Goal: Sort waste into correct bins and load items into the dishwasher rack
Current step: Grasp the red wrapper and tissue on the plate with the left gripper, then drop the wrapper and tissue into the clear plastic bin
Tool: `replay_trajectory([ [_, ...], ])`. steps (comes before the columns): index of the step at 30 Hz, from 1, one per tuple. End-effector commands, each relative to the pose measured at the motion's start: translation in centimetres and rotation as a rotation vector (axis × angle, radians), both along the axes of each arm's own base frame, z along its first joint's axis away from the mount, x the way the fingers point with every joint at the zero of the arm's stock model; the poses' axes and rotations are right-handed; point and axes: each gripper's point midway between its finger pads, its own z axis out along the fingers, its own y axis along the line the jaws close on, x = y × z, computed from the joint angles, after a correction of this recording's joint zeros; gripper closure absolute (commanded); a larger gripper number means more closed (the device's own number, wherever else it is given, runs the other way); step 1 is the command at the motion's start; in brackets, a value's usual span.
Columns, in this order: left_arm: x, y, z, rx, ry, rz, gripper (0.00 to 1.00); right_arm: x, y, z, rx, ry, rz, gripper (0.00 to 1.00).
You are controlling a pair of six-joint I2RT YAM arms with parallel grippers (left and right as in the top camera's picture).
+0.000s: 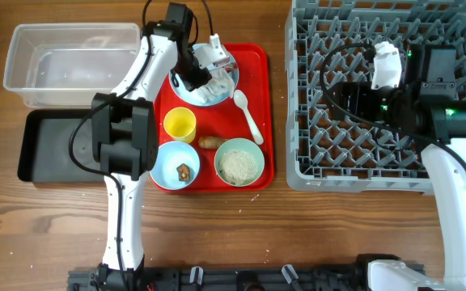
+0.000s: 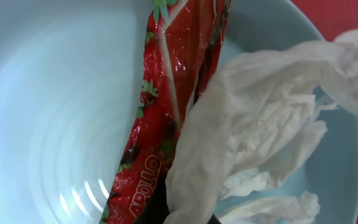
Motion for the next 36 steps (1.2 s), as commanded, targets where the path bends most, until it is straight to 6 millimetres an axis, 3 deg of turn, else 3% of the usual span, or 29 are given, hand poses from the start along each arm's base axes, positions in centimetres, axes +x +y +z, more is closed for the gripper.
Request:
replay_trajectory([
  [1, -0.1, 0.0, -1.0, -0.031, 0.101, 0.251, 0.96, 0.3, 0.4, 0.6, 0.027, -0.006, 0.008, 0.00],
  [3, 0.9, -0.1, 1.9, -0.080, 0.098, 0.415, 0.96, 0.3, 0.4, 0.6, 0.040, 0.002, -0.010, 0.00],
  [8, 2.7, 0.8, 12.6, -0.237, -0.003, 0.682, 0.96, 0.3, 0.4, 0.6, 0.040, 0.002, -0.010, 0.00],
  [10, 2.5, 2.6, 17.2, -0.287, -0.056, 0.771, 0.96, 0.3, 0.4, 0.6, 0.040, 0.003, -0.010, 0.00],
  [12, 1.9, 5.1, 20.5, -0.303, -0.102, 0.815, 0.96, 0.3, 0.4, 0.6, 0.040, 0.003, -0.010, 0.00],
  [14, 1.5, 9.0, 21.6, -0.259, -0.132, 0.951, 0.96, 0.3, 0.4, 0.6, 0.040, 0.002, -0.010, 0.00],
  [16, 1.0, 14.1, 20.7, -0.170, -0.135, 1.106, 0.96, 0.4, 0.4, 0.6, 0.040, -0.001, -0.010, 0.00],
  [20, 0.8, 20.4, 17.4, -0.103, -0.075, 1.239, 0.96, 0.6, 0.4, 0.8, 0.040, -0.012, -0.010, 0.00],
  [22, 1.2, 22.4, 15.6, -0.089, -0.053, 1.277, 0.96, 0.6, 0.4, 0.8, 0.040, -0.013, -0.010, 0.00],
  [25, 1.9, 24.1, 13.0, -0.070, -0.032, 1.295, 0.96, 0.6, 0.4, 0.8, 0.040, -0.013, -0.010, 0.00],
  [29, 2.4, 24.5, 10.2, -0.051, 0.003, 1.301, 0.96, 0.6, 0.4, 0.8, 0.040, -0.012, -0.010, 0.00],
  [32, 2.5, 24.5, 9.3, -0.044, 0.016, 1.301, 0.94, 0.6, 0.4, 0.8, 0.044, -0.010, -0.015, 0.00],
  [33, 2.5, 24.5, 9.2, -0.044, 0.017, 1.301, 0.89, 0.6, 0.4, 0.8, 0.044, -0.010, -0.015, 0.00],
  [34, 2.6, 24.5, 9.1, -0.044, 0.016, 1.301, 0.72, 0.6, 0.4, 0.8, 0.044, -0.010, -0.015, 0.00],
  [36, 2.8, 24.5, 9.2, -0.049, 0.007, 1.301, 0.19, 0.6, 0.4, 0.8, 0.044, -0.010, -0.015, 0.00],
])
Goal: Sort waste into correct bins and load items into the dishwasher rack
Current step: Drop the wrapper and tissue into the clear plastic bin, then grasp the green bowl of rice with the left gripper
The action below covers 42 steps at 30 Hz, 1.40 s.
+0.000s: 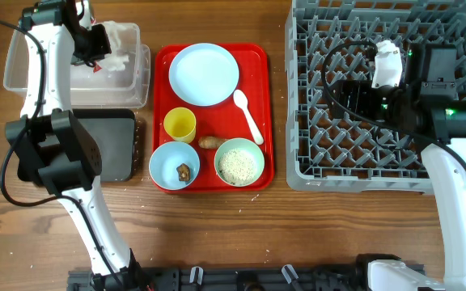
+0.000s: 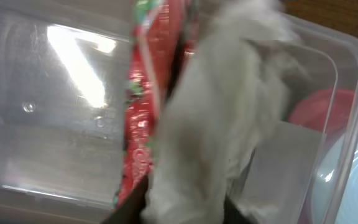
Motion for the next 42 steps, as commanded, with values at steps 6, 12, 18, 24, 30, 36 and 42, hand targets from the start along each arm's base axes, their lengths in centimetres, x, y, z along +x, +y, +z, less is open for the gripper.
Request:
replay_trajectory([
  [6, -0.5, -2.0, 5.7, -0.051, -0.103, -0.037, 0.00, 0.1, 0.4, 0.4, 0.036, 0.011, -0.008, 0.00],
  [12, -5.1, -10.6, 10.8, -0.357, -0.075, -0.208, 0.00, 0.3, 0.4, 0.6, 0.034, 0.000, -0.006, 0.00],
  [18, -10.0, -15.6, 7.4, -0.174, 0.180, -0.295, 0.06, 0.8, 0.4, 0.9, 0.033, -0.026, -0.005, 0.00],
  [24, -12.2, -21.2, 6.4, -0.080, 0.232, -0.438, 0.05, 0.9, 0.4, 1.0, 0.034, -0.028, -0.006, 0.00],
  [30, -15.9, -24.9, 3.1, -0.064, 0.354, -0.537, 0.07, 0.9, 0.4, 0.9, 0.035, -0.027, -0.007, 0.00],
  [36, -18.8, -28.8, 1.8, -0.054, 0.405, -0.619, 0.08, 0.9, 0.4, 0.9, 0.036, -0.027, -0.007, 0.00],
  [42, -21.4, -35.1, 0.6, -0.076, 0.379, -0.585, 0.12, 0.9, 0.3, 0.9, 0.030, -0.028, -0.011, 0.00],
])
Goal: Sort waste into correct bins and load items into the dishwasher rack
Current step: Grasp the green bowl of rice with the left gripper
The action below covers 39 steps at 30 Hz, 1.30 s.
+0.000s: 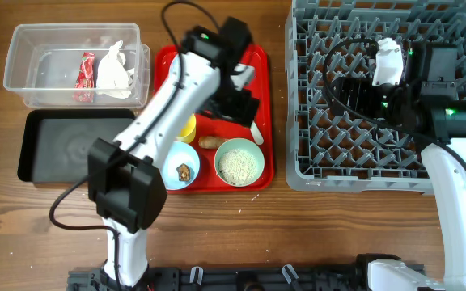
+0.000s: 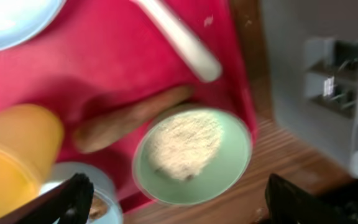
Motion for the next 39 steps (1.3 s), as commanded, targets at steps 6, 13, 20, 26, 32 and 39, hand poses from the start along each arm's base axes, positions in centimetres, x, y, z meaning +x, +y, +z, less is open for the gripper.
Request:
replay_trajectory([
  [6, -4.9, -4.1, -5.5, 0.091, 0.042, 0.085, 0.14, 2.1, -5.5, 0.4, -0.123, -0.022, -0.332, 0.00],
  [13, -5.5, -4.4, -9.1, 0.083, 0.038, 0.100, 0.50, 2.3, -7.0, 0.5, -0.172, -0.036, -0.381, 0.00],
  [20, -4.7, -5.2, -10.4, 0.051, 0.007, 0.099, 0.72, 2.1, -6.9, 0.3, -0.173, -0.024, -0.379, 0.00],
  [26, -5.2, -5.4, -12.1, 0.078, 0.032, 0.088, 0.80, 2.0, -7.0, 0.3, -0.173, -0.023, -0.379, 0.01],
  [32, -5.3, -5.3, -12.0, 0.080, 0.033, 0.088, 0.96, 2.0, -7.0, 0.3, -0.173, -0.023, -0.380, 0.00],
  [39, -6.0, -4.6, -9.0, 0.112, 0.064, 0.083, 0.96, 2.0, -6.9, 0.3, -0.173, -0.023, -0.379, 0.00],
])
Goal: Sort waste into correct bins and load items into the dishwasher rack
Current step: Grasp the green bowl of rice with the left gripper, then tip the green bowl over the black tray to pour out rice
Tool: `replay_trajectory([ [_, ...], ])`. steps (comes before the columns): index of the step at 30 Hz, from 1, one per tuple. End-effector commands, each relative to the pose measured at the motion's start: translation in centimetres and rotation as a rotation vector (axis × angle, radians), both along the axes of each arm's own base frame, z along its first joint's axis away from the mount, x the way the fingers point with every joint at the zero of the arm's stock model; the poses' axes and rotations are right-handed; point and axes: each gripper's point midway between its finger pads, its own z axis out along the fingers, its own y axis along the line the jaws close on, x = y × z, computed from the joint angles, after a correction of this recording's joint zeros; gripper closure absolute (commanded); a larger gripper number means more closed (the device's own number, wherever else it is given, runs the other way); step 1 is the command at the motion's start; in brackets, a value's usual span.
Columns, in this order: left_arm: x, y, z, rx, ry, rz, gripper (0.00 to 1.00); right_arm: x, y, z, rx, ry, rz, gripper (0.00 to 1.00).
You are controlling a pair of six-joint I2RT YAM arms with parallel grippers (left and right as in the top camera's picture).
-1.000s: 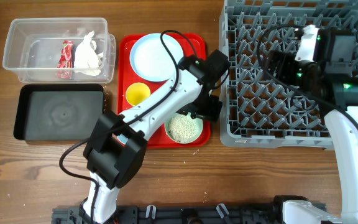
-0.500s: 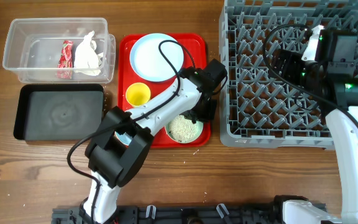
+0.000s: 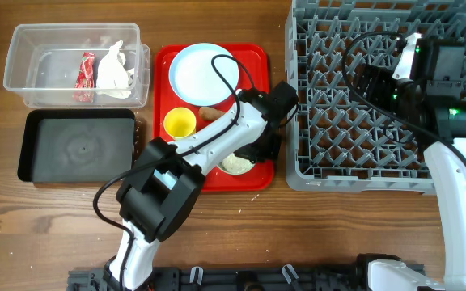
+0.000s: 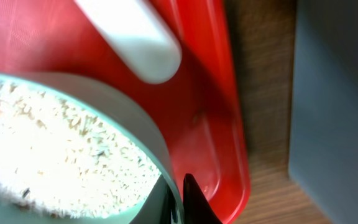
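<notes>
A green bowl of rice (image 4: 61,143) sits at the front right of the red tray (image 4: 222,130). My left gripper (image 4: 178,186) is shut on its right rim, one finger inside and one finger (image 4: 194,199) outside. From overhead the left gripper (image 3: 259,149) covers part of the green bowl (image 3: 235,164). The white spoon (image 4: 129,37) lies just behind the bowl. My right gripper (image 3: 374,79) hovers over the grey dishwasher rack (image 3: 338,153); its jaws cannot be made out. A red wrapper (image 3: 83,74) and a tissue (image 3: 116,69) lie in the clear bin (image 3: 23,56).
On the tray are also a white plate (image 3: 205,69), a yellow cup (image 3: 179,123) and a brown scrap (image 3: 209,112). A black tray (image 3: 75,145) lies in front of the clear bin. My left arm hides the blue bowl.
My left gripper was open above the tray's right side; now it is low and shut on the green bowl's right rim. The right arm has shifted toward the rack's back right. The brown scrap lies farther back.
First my left gripper held the wrapper and tissue over the white plate. Then it held them above the clear bin. After that both lay in the bin and the gripper was open over the tray. Now it grips the green bowl's rim.
</notes>
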Motion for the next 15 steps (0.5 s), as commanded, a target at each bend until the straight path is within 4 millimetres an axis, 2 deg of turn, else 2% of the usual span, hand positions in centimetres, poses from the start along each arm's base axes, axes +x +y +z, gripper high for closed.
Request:
replay_trajectory([
  [1, -0.6, 0.1, 2.5, 0.008, 0.030, -0.011, 0.96, 0.4, -0.4, 0.4, -0.008, -0.009, -0.025, 0.00],
  [4, -0.2, 0.3, 6.0, -0.009, 0.011, -0.050, 0.96, 0.4, -0.4, 0.4, -0.008, -0.010, -0.025, 0.00],
  [7, 1.4, 1.0, 10.0, -0.047, -0.033, -0.027, 0.96, 0.4, -0.4, 0.5, -0.008, -0.010, -0.026, 0.00],
  [8, 2.2, 1.8, 11.7, -0.058, -0.049, -0.027, 0.96, 0.4, -0.4, 0.5, -0.004, -0.010, -0.023, 0.00],
  [10, 3.3, 4.0, 13.9, -0.061, -0.060, 0.017, 0.96, 0.4, -0.4, 0.5, -0.004, -0.011, -0.024, 0.00],
  [12, 4.9, 7.3, 15.7, -0.068, -0.080, 0.069, 0.96, 0.4, -0.4, 0.5, 0.000, -0.010, -0.028, 0.00],
  [15, 7.4, 12.4, 16.8, -0.092, -0.096, 0.217, 0.96, 0.4, -0.3, 0.5, 0.034, -0.010, -0.063, 0.00],
])
